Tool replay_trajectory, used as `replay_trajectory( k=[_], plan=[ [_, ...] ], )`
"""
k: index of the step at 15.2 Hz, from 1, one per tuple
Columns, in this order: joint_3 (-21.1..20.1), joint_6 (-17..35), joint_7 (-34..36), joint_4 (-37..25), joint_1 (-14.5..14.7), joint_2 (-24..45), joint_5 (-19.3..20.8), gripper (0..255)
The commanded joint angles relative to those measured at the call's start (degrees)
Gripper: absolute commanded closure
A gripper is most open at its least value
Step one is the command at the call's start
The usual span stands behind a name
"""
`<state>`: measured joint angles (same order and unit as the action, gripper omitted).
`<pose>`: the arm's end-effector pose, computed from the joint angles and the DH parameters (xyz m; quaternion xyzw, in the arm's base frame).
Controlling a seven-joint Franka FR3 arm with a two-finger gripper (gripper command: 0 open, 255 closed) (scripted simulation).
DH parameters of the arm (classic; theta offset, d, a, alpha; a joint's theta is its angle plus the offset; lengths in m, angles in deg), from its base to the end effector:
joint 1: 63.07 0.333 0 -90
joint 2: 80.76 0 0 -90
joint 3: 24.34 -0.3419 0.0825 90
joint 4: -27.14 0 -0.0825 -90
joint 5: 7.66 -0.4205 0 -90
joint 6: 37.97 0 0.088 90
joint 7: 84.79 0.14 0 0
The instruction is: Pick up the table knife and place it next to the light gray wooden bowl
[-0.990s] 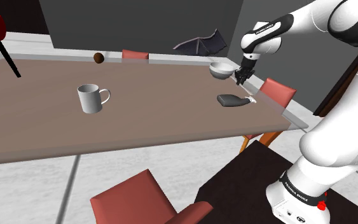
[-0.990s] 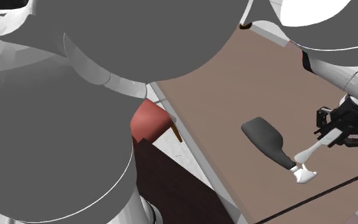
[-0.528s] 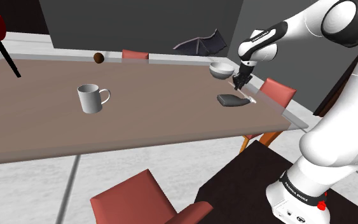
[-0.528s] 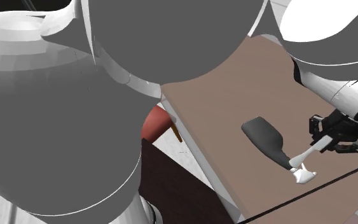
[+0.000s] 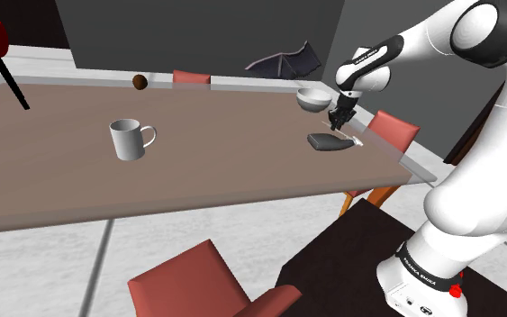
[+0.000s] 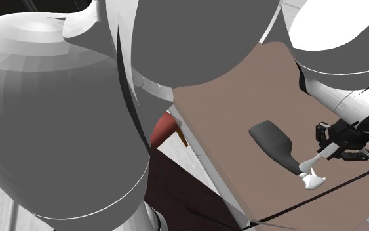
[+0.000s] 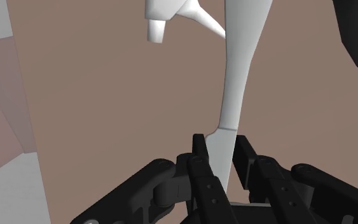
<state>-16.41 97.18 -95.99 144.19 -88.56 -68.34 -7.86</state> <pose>0.5289 -0.3470 0.3162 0.9801 -0.1913 0.0417 0.0316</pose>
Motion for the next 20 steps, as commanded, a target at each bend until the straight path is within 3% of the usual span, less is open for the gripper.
replay_trajectory(
  k=[1, 2, 3, 8, 12, 20],
  plan=[
    [0.0, 0.0, 0.0, 0.1, 0.0, 0.1, 0.0, 255],
    [0.0, 0.0, 0.0, 0.1, 0.0, 0.1, 0.0, 255],
    [0.0, 0.0, 0.0, 0.2, 0.0, 0.1, 0.0, 0],
    [0.0, 0.0, 0.0, 0.1, 0.0, 0.1, 0.0, 0],
    [0.1, -6.3, 0.5, -1.8, 0.3, -4.3, 0.7, 0],
    [0.1, -6.3, 0.5, -1.8, 0.3, -4.3, 0.7, 0]
  ],
)
